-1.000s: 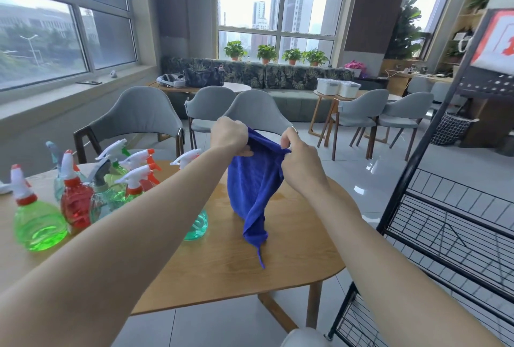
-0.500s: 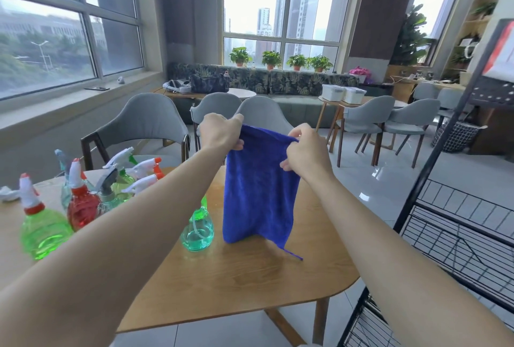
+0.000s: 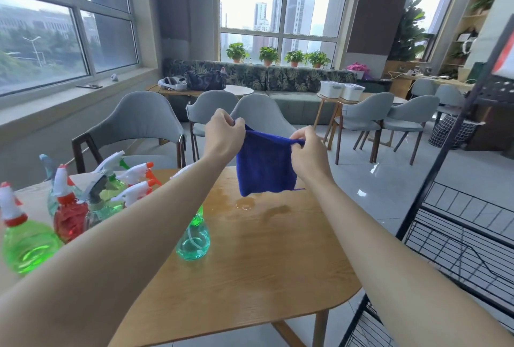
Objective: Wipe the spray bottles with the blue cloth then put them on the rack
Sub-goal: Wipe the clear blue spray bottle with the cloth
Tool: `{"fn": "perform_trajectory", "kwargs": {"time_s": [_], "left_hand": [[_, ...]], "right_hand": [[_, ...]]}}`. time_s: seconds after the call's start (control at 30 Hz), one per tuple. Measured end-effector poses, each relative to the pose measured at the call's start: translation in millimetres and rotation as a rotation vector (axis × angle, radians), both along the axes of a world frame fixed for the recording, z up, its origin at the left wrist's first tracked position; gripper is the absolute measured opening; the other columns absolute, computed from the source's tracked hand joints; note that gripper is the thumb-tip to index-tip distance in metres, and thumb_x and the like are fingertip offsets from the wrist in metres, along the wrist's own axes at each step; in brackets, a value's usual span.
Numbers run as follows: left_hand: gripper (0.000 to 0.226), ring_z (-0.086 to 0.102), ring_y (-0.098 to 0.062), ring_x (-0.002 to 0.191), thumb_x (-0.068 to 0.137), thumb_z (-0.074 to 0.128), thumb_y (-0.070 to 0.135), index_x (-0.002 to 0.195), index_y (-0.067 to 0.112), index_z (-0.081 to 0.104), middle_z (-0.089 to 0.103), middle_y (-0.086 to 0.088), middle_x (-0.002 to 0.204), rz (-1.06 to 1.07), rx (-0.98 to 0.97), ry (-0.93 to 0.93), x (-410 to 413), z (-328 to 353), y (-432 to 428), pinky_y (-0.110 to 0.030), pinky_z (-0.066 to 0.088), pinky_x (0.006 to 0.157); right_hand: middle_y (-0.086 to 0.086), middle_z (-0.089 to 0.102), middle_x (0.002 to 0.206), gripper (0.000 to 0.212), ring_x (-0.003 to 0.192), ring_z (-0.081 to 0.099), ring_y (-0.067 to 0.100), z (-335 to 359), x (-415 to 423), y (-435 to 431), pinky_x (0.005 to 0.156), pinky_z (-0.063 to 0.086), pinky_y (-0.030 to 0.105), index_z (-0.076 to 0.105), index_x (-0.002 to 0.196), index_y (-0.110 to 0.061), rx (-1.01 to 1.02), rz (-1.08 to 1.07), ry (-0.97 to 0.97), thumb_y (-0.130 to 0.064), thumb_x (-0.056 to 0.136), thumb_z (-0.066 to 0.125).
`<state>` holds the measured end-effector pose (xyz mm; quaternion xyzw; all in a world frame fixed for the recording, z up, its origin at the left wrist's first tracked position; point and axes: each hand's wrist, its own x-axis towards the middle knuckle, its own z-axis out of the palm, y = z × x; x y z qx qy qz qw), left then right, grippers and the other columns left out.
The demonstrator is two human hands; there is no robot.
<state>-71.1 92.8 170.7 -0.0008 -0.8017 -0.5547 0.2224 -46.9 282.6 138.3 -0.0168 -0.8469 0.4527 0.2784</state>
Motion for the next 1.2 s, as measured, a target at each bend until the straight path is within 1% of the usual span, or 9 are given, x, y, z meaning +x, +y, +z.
{"fn": "perform_trajectory", "kwargs": {"time_s": [0.07, 0.2, 0.3, 0.5, 0.67, 0.8, 0.93, 1.1, 1.2], "left_hand": [[0.018, 0.077, -0.030, 0.085, 0.096, 0.055, 0.029, 0.086, 0.014, 0.051, 0.076, -0.018, 0.092, -0.022, -0.128, -0.058, 3, -9, 1, -0.042, 0.060, 0.078], [0.016, 0.072, -0.023, 0.050, 0.095, 0.050, 0.015, 0.084, 0.005, 0.058, 0.075, -0.014, 0.066, -0.265, -0.618, -0.456, 29, -32, 5, -0.026, 0.058, 0.052], [0.027, 0.081, -0.033, 0.079, 0.103, 0.051, 0.024, 0.106, -0.002, 0.057, 0.080, -0.020, 0.088, -0.454, -0.876, -0.815, 52, -61, 5, -0.039, 0.066, 0.086], [0.037, 0.080, -0.028, 0.073, 0.108, 0.053, 0.031, 0.109, -0.005, 0.055, 0.073, -0.022, 0.101, -0.557, -0.820, -1.061, 79, -106, -4, -0.031, 0.066, 0.065], [0.033, 0.074, -0.029, 0.060, 0.103, 0.050, 0.025, 0.116, -0.004, 0.058, 0.072, -0.017, 0.100, -0.347, -0.491, -0.941, 69, -114, -11, -0.031, 0.062, 0.059], [0.025, 0.078, -0.038, 0.074, 0.100, 0.045, 0.021, 0.110, 0.001, 0.056, 0.064, -0.018, 0.114, -0.196, -0.200, -0.798, 51, -126, -8, -0.040, 0.066, 0.074], [0.063, 0.077, -0.031, 0.087, 0.103, 0.047, 0.042, 0.149, 0.001, 0.034, 0.054, -0.011, 0.136, -0.127, -0.013, -0.774, 36, -138, -1, -0.029, 0.062, 0.053], [0.073, 0.066, -0.032, 0.114, 0.102, 0.052, 0.037, 0.154, -0.002, 0.018, 0.050, -0.015, 0.143, -0.058, -0.036, -0.685, 12, -156, 7, -0.030, 0.057, 0.058], [0.066, 0.056, -0.041, 0.124, 0.100, 0.055, 0.026, 0.153, 0.002, 0.026, 0.037, -0.023, 0.151, -0.012, -0.311, -0.612, 6, -164, 10, -0.041, 0.056, 0.093]], "right_hand": [[0.004, 0.065, 0.110, 0.021, 0.095, 0.064, 0.023, -10, 4, 4, 0.073, 0.051, 0.032, 0.059, 0.103, -0.018, 0.065, -0.021, -0.130, -0.002, 0.096, 0.046], [0.016, 0.072, 0.094, 0.019, 0.085, 0.076, 0.037, -45, 22, 6, 0.081, 0.062, 0.048, 0.068, 0.094, -0.006, 0.403, 0.140, -0.643, 0.000, 0.092, 0.050], [0.013, 0.068, 0.097, 0.017, 0.086, 0.069, 0.031, -72, 48, 5, 0.081, 0.059, 0.040, 0.070, 0.106, -0.008, 0.527, 0.317, -0.917, 0.000, 0.093, 0.063], [0.006, 0.061, 0.105, 0.016, 0.091, 0.065, 0.026, -108, 75, 8, 0.075, 0.061, 0.031, 0.070, 0.109, -0.009, 0.476, 0.456, -1.185, -0.003, 0.094, 0.069], [0.009, 0.051, 0.089, 0.010, 0.072, 0.049, 0.028, -111, 58, 15, 0.057, 0.043, 0.031, 0.067, 0.102, -0.010, 0.453, 0.334, -1.016, -0.007, 0.093, 0.063], [0.006, 0.067, 0.109, 0.016, 0.102, 0.062, 0.028, -122, 32, 15, 0.084, 0.052, 0.033, 0.069, 0.105, -0.018, 0.354, 0.130, -0.725, -0.008, 0.095, 0.062], [0.004, 0.064, 0.106, 0.024, 0.103, 0.067, 0.031, -136, 13, 6, 0.082, 0.059, 0.039, 0.065, 0.094, -0.025, 0.327, 0.060, -0.628, -0.002, 0.092, 0.060], [0.003, 0.066, 0.112, 0.031, 0.101, 0.070, 0.031, -151, -9, 0, 0.084, 0.061, 0.042, 0.062, 0.100, -0.027, 0.248, 0.067, -0.591, 0.002, 0.090, 0.057], [-0.001, 0.054, 0.126, 0.038, 0.116, 0.059, 0.024, -155, -15, -2, 0.088, 0.045, 0.031, 0.059, 0.133, -0.021, 0.299, 0.101, -0.561, -0.007, 0.098, 0.060]]}}
